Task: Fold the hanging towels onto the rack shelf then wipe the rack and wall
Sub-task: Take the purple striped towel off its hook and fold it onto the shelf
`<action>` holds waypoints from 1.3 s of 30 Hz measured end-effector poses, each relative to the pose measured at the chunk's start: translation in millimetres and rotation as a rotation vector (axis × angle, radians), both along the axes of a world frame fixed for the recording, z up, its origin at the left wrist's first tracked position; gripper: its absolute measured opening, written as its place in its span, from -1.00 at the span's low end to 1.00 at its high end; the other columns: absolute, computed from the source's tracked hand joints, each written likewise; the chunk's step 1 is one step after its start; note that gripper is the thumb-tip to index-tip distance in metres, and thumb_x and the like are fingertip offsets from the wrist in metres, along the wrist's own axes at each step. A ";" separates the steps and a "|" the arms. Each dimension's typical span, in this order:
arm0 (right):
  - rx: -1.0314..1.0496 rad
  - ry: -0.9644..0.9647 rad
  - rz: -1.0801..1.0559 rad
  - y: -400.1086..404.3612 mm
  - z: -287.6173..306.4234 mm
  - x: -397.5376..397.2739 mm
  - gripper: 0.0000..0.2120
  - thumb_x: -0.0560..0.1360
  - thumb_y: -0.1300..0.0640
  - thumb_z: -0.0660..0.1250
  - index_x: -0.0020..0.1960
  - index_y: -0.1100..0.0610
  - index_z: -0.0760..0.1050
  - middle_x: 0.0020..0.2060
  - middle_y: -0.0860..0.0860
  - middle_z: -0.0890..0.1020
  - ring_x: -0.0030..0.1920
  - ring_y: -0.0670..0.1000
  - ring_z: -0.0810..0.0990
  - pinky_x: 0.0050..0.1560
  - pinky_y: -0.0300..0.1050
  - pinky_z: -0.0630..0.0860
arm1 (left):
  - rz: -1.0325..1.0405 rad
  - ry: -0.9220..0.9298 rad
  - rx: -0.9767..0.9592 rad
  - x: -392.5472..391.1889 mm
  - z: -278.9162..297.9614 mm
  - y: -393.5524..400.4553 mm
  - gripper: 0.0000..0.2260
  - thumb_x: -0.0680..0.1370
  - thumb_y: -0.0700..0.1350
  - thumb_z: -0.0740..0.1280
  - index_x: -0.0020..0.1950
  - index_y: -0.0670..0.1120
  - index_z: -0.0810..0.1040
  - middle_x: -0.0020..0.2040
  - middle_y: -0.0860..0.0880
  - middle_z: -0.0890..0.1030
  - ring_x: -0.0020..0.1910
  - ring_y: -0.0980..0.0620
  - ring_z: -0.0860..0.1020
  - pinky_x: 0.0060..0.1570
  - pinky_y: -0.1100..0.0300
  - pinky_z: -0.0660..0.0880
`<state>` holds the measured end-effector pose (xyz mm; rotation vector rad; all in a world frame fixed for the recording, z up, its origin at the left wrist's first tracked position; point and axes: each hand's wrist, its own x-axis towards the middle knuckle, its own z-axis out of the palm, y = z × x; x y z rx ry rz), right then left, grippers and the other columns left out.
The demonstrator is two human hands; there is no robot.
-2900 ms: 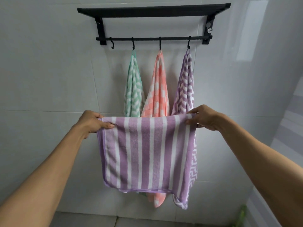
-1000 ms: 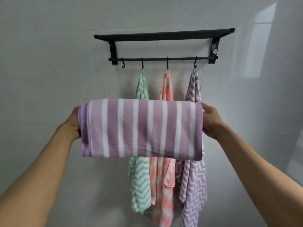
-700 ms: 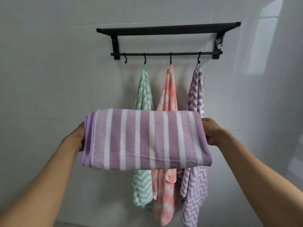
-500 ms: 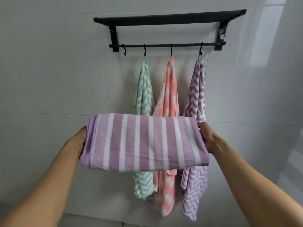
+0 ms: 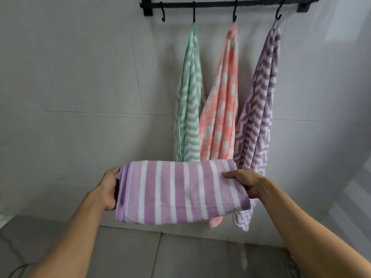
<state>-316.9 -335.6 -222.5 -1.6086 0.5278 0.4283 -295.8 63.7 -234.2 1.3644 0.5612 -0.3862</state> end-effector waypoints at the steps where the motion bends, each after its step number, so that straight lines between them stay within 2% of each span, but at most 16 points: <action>1: -0.056 0.013 -0.018 6.1 -8.0 -4.0 -0.54 0.49 0.16 0.51 0.26 0.37 0.45 0.07 0.26 0.68 0.03 0.28 0.69 0.06 0.23 0.64 | -0.027 0.041 -0.036 -0.4 -15.5 3.6 -0.18 0.48 0.45 0.20 0.26 -0.28 0.61 0.18 -0.35 0.64 0.16 -0.29 0.61 0.25 -0.18 0.48; 2: -0.095 0.021 -0.030 9.2 -13.4 -7.5 -0.61 0.52 0.13 0.49 0.20 0.34 0.46 0.04 0.24 0.67 0.00 0.27 0.69 -0.01 0.19 0.65 | -0.090 0.054 -0.058 -3.0 -23.7 3.0 -0.16 0.42 0.48 0.27 0.23 -0.29 0.62 0.16 -0.34 0.65 0.18 -0.30 0.61 0.21 -0.17 0.52; 4: -0.128 0.024 -0.052 17.8 -17.6 -19.0 -0.80 0.60 0.08 0.39 0.03 0.19 0.45 -0.02 0.20 0.64 -0.08 0.21 0.68 -0.17 0.08 0.65 | -0.220 0.027 -0.047 -4.2 -31.5 1.3 -0.31 0.36 0.21 0.54 0.27 -0.28 0.61 0.16 -0.29 0.66 0.11 -0.24 0.67 0.08 -0.13 0.61; 7: -0.189 -0.043 -0.057 22.0 -23.5 -28.0 -0.79 0.66 0.01 0.28 0.15 0.16 0.46 0.06 0.19 0.65 0.01 0.22 0.69 0.05 0.17 0.66 | -0.251 -0.040 0.051 0.3 -33.4 -1.9 -0.48 0.34 -0.14 0.54 0.24 -0.33 0.59 0.15 -0.29 0.67 0.02 -0.21 0.70 0.00 -0.12 0.65; 10: -0.362 -0.203 -0.108 21.2 -20.5 -31.7 -0.67 0.65 -0.01 0.28 0.27 0.21 0.48 0.15 0.14 0.62 0.08 0.15 0.64 0.18 0.08 0.59 | -0.181 -0.166 0.167 6.0 -20.9 -3.7 -0.57 0.42 -0.15 0.54 0.19 -0.37 0.58 0.08 -0.31 0.68 0.01 -0.23 0.69 0.06 -0.13 0.60; 13: -0.431 -0.359 -0.173 21.6 -0.7 -43.9 -0.68 0.62 0.00 0.34 0.26 0.20 0.49 0.13 0.10 0.58 0.05 0.09 0.55 0.08 -0.07 0.48 | -0.097 -0.349 0.330 0.3 3.7 -11.4 -0.56 0.53 -0.14 0.48 0.31 -0.32 0.47 0.17 -0.18 0.63 0.05 -0.15 0.64 0.09 -0.02 0.56; 17: -0.362 -0.462 -0.189 14.0 38.7 -62.2 -0.44 0.60 0.08 0.35 0.49 0.11 0.16 0.33 0.12 0.41 0.27 0.14 0.50 0.31 0.09 0.48 | -0.005 -0.610 0.614 -22.5 45.9 -26.5 -0.45 0.61 -0.06 0.38 0.50 -0.07 0.18 0.23 -0.11 0.38 0.14 -0.09 0.46 0.13 0.10 0.41; 19: -0.304 -0.479 -0.086 7.8 69.3 -78.8 -0.43 0.59 0.25 0.24 0.47 -0.07 0.10 0.31 0.10 0.37 0.23 0.19 0.53 0.18 0.11 0.59 | -0.009 -0.695 0.676 -34.8 67.7 -28.5 -0.55 0.64 -0.06 0.33 0.45 0.01 0.20 0.20 -0.10 0.41 0.11 -0.12 0.47 0.11 0.07 0.43; 22: -0.368 -0.579 -0.013 0.3 105.8 -107.9 -0.56 0.51 0.36 0.12 0.20 -0.11 0.38 0.24 0.12 0.46 0.02 0.15 0.59 -0.11 0.02 0.63 | 0.009 -0.850 0.778 -57.9 99.3 -32.4 -0.79 0.63 -0.12 0.32 0.23 0.06 0.41 0.18 -0.04 0.53 0.14 -0.16 0.53 0.18 -0.01 0.46; 24: -0.378 -0.626 -0.041 -0.5 127.5 -127.7 -0.59 0.52 0.38 0.07 0.00 0.00 0.59 0.19 0.11 0.54 -0.03 0.14 0.59 -0.12 -0.01 0.60 | 0.084 -0.937 0.775 -76.2 119.9 -37.5 -0.90 0.61 -0.15 0.34 0.03 0.05 0.53 0.10 -0.02 0.61 0.13 -0.16 0.57 0.14 0.03 0.46; 26: -0.346 -0.634 -0.067 -0.7 146.5 -141.0 -0.58 0.56 0.35 0.08 -0.01 0.03 0.68 0.17 0.08 0.53 0.08 0.15 0.58 0.05 -0.02 0.63 | 0.123 -0.972 0.721 -96.0 142.1 -43.4 -0.92 0.60 -0.13 0.37 -0.03 0.07 0.57 0.07 0.00 0.62 0.11 -0.12 0.58 0.08 0.09 0.46; 27: -0.323 -0.638 -0.070 -0.3 155.4 -146.7 -0.63 0.58 0.33 0.13 0.05 0.05 0.68 0.17 0.06 0.53 0.13 0.15 0.57 0.13 0.00 0.61 | 0.088 -0.972 0.679 -105.5 151.7 -46.2 -0.93 0.59 -0.09 0.39 0.05 0.07 0.59 0.12 0.02 0.60 0.13 -0.09 0.57 0.08 0.13 0.46; 29: -0.293 -0.665 -0.070 0.9 172.0 -158.7 -0.78 0.60 0.23 0.26 0.13 0.08 0.65 0.15 0.04 0.56 0.15 0.13 0.58 0.23 0.04 0.59 | -0.038 -0.972 0.638 -123.7 169.8 -50.9 -0.71 0.58 -0.05 0.42 0.30 0.03 0.53 0.25 0.06 0.50 0.18 -0.02 0.52 0.13 0.16 0.43; 31: -0.344 -0.735 -0.071 -1.6 183.2 -165.7 -0.75 0.58 0.17 0.34 0.24 0.11 0.62 0.17 0.03 0.58 0.15 0.09 0.58 0.23 0.00 0.58 | -0.078 -1.011 0.672 -133.5 182.9 -52.4 -0.60 0.58 -0.10 0.42 0.42 -0.01 0.47 0.34 0.06 0.45 0.24 0.02 0.48 0.21 0.18 0.40; 35: -0.388 -0.877 -0.153 -10.3 210.1 -172.3 -0.72 0.60 0.21 0.35 0.30 0.17 0.60 0.11 0.02 0.54 0.08 0.03 0.53 0.13 -0.19 0.46 | 0.032 -1.120 0.660 -138.1 217.0 -49.5 -0.60 0.55 -0.19 0.45 0.39 -0.04 0.55 0.40 0.04 0.49 0.29 0.07 0.47 0.32 0.22 0.35; 39: -0.392 -0.966 -0.182 -9.1 247.7 -156.1 -0.73 0.61 0.20 0.34 0.29 0.17 0.61 0.11 0.04 0.55 0.10 0.05 0.54 0.26 -0.12 0.48 | 0.104 -1.210 0.645 -126.6 263.7 -43.2 -0.67 0.50 -0.18 0.50 0.26 0.00 0.64 0.39 0.03 0.54 0.34 0.03 0.50 0.40 0.14 0.37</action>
